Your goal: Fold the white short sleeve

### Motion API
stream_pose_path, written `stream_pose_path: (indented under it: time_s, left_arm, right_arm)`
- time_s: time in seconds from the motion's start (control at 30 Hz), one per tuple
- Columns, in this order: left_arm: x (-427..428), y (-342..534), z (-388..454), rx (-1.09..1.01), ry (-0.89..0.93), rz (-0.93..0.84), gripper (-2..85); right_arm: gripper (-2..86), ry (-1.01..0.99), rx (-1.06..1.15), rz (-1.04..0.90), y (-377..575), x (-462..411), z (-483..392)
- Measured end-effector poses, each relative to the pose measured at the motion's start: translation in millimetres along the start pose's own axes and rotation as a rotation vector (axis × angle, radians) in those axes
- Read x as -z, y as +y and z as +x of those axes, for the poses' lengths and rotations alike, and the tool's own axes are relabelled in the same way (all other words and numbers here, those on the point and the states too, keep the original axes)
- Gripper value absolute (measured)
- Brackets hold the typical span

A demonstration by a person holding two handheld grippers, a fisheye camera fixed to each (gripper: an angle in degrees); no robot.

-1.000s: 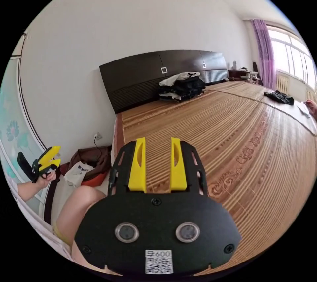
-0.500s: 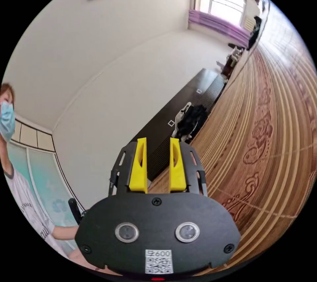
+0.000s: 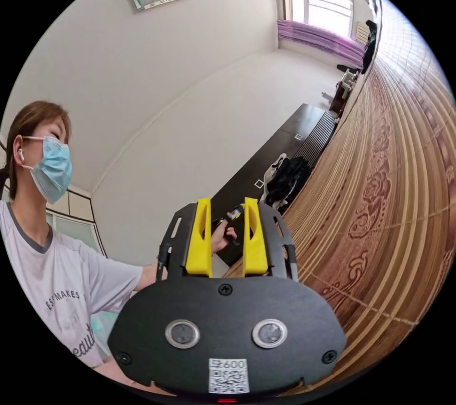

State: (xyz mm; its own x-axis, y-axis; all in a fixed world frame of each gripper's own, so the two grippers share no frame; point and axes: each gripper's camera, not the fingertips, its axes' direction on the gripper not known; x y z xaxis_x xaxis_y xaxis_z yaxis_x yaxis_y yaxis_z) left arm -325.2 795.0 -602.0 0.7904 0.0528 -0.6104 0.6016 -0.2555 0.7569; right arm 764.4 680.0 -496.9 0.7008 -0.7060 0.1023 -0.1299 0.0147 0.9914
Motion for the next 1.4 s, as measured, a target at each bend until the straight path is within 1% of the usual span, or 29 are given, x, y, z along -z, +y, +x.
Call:
stream_pose_path:
  time_s: [0.07,0.17,0.2,0.27,0.33,0.43,0.5,0.6,0.63,0.67,0.73,0.8,0.83,0.9,0.93,0.97,1.0,1.07,1.1,1.13,1.17,1.2,1.27,1.3,1.33,1.37,1.4]
  left_arm:
    - [-43.3,-25.0,-6.8,-0.064,-0.096,0.02,13.1]
    - [-85.1,-56.0,-31.6,-0.097,-0.155,0.07,11.8]
    - [-95.0,-60.2,-38.1,-0.104,-0.15,0.06,11.9]
    - [-137.6,-67.1,-67.9,-0.119,-0.122,-0.061,12.2]
    - [-155.3,-59.9,-90.1,-0.142,-0.114,-0.088,12.2]
    - [-165.5,-39.2,-128.5,-0.156,-0.176,0.014,11.0]
    - [-175.1,-32.3,-151.4,-0.181,-0.167,0.026,9.4]
    - [-207.5,-21.1,-190.8,-0.204,-0.052,-0.12,7.2]
    - [-217.1,-12.6,-202.8,-0.236,-0.047,-0.181,5.1]
    - [-214.9,-4.2,-213.6,-0.252,-0.14,-0.178,3.4]
    - [-203.0,10.6,-230.9,-0.275,-0.267,-0.107,1.8]
    - [-201.4,20.1,-252.2,-0.33,-0.29,-0.128,1.1]
    - [-192.6,25.0,-271.6,-0.327,-0.276,-0.107,0.8]
    - [-165.7,34.1,-312.0,-0.255,-0.108,0.001,0.6]
    - [-148.6,41.5,-343.0,-0.202,0.031,0.065,0.6]
    - [-133.8,49.0,-374.1,-0.132,0.112,0.117,0.5]
    - [-127.6,52.6,-389.1,-0.104,0.157,0.138,0.5]
    - [-104.0,67.4,-445.1,-0.022,0.401,0.215,0.4]
    - [-97.6,71.9,-458.8,0.007,0.475,0.238,0.4]
    - [-86.7,82.4,-481.8,0.049,0.647,0.269,0.4]
    - [-74.6,94.4,-492.6,0.039,0.809,0.267,0.4]
    - [-66.8,100.5,-493.3,0.008,0.886,0.253,0.4]
    - [-23.8,136.2,-490.4,-0.106,1.139,0.209,0.4]
    - [-11.6,148.0,-492.0,-0.109,1.202,0.212,0.4]
    - [11.0,172.2,-499.6,-0.061,1.322,0.219,0.4]
    - [30.4,193.4,-509.4,0.012,1.447,0.214,0.4]
    - [39.3,203.0,-514.3,0.053,1.498,0.207,0.4]
  right_arm:
    - [5.7,0.031,0.006,0.041,-12.7,7.9,-10.1]
    - [4.9,0.023,-0.067,0.063,-31.6,13.6,-11.2]
    - [4.7,0.031,-0.078,0.052,-38.8,11.9,-13.6]
    - [4.4,0.034,-0.084,0.042,-45.8,8.5,-18.5]
    - [3.6,0.033,-0.079,0.034,-51.2,3.3,-26.6]
    - [2.6,0.009,-0.074,0.011,-52.2,-3.6,-37.8]
    - [1.8,0.007,-0.057,0.026,-49.6,-4.5,-46.8]
    - [0.1,0.037,-0.077,0.05,-43.1,-7.5,-54.1]
    - [-0.1,0.035,-0.095,0.043,-40.3,-9.9,-55.1]
    - [-0.3,0.035,-0.104,0.04,-38.7,-11.0,-55.4]
    - [-0.5,0.045,-0.144,0.031,-28.6,-15.7,-56.8]
    - [-0.7,0.056,-0.139,0.032,-18.1,-20.1,-60.4]
    - [-0.7,0.057,-0.133,0.032,-10.3,-23.5,-62.6]
    - [-0.8,0.055,-0.134,0.025,2.8,-29.5,-64.8]
    - [-0.8,0.055,-0.135,0.019,12.7,-33.7,-65.9]
    - [-0.7,0.054,-0.135,0.017,17.9,-35.8,-66.5]
    - [-0.7,0.051,-0.135,0.012,28.7,-40.0,-67.4]
    - [-0.6,0.049,-0.14,0.005,46.9,-46.2,-68.0]
    - [-0.4,0.05,-0.142,0.006,60.3,-49.9,-68.5]
    - [-0.1,0.052,-0.141,0.008,74.5,-53.6,-69.3]
    - [0.2,0.051,-0.139,0.009,81.5,-55.4,-69.8]
    - [0.9,0.043,-0.126,0.012,96.8,-59.4,-71.8]
    - [5.8,0.035,-0.079,-0.005,119.9,-71.0,-79.3]
    - [10.9,0.054,-0.038,-0.045,135.6,-83.6,-87.1]
    - [14.5,0.08,0.015,-0.09,152.0,-96.6,-97.2]
    - [15.6,0.091,0.045,-0.105,161.0,-102.4,-103.1]
    - [17.0,0.109,0.113,-0.122,180.2,-111.8,-115.3]
